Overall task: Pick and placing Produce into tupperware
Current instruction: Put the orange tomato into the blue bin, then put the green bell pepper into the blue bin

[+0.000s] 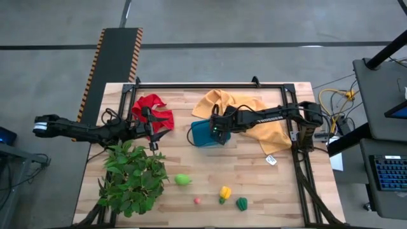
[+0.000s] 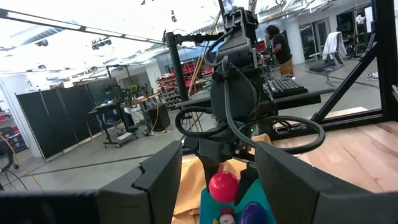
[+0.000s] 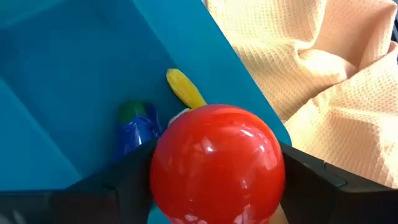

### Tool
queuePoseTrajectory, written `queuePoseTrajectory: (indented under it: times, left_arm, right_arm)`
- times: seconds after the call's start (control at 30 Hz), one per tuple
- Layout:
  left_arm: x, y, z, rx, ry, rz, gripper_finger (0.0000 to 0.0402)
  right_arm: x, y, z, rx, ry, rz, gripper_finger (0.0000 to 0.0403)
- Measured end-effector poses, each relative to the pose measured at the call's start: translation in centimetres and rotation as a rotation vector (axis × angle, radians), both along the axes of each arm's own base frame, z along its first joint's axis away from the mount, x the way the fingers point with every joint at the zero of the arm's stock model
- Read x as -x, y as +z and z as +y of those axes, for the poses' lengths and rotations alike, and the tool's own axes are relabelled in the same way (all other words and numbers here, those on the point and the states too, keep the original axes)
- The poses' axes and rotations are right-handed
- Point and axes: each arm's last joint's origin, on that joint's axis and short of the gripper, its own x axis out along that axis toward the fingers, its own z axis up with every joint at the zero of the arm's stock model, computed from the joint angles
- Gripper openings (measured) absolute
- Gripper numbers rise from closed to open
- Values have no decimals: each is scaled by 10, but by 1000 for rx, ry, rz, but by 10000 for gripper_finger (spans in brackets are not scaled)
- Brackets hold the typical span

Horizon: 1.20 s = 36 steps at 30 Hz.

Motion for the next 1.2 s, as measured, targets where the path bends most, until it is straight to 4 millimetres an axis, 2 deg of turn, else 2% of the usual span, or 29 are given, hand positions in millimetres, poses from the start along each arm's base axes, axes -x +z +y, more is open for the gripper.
queuePoseTrajectory:
  times: [0.2, 0.4, 0.5, 0.6, 0.77, 0.93, 1.07, 1.2]
  left_arm:
    - [0, 0, 0, 0, 0, 0, 190]
    - [0, 0, 0, 0, 0, 0, 190]
    - [0, 0, 0, 0, 0, 1, 190]
    - [0, 0, 0, 0, 0, 1, 190]
    - [0, 0, 0, 0, 0, 1, 190]
    - [0, 0, 0, 0, 0, 1, 190]
    - [0, 0, 0, 0, 0, 1, 190]
    - [0, 0, 0, 0, 0, 1, 190]
  right_arm:
    - [0, 0, -1, 1, -2, 1, 294]
    - [1, 2, -2, 2, -5, 4, 284]
    - [3, 18, -1, 4, -6, -44, 275]
    - [10, 44, 6, 4, -2, -131, 265]
    - [34, 98, 31, -23, 40, -314, 254]
    - [65, 141, 69, -54, 168, -464, 251]
    - [89, 163, 103, -110, 274, -555, 250]
    - [108, 172, 135, -196, 348, -600, 249]
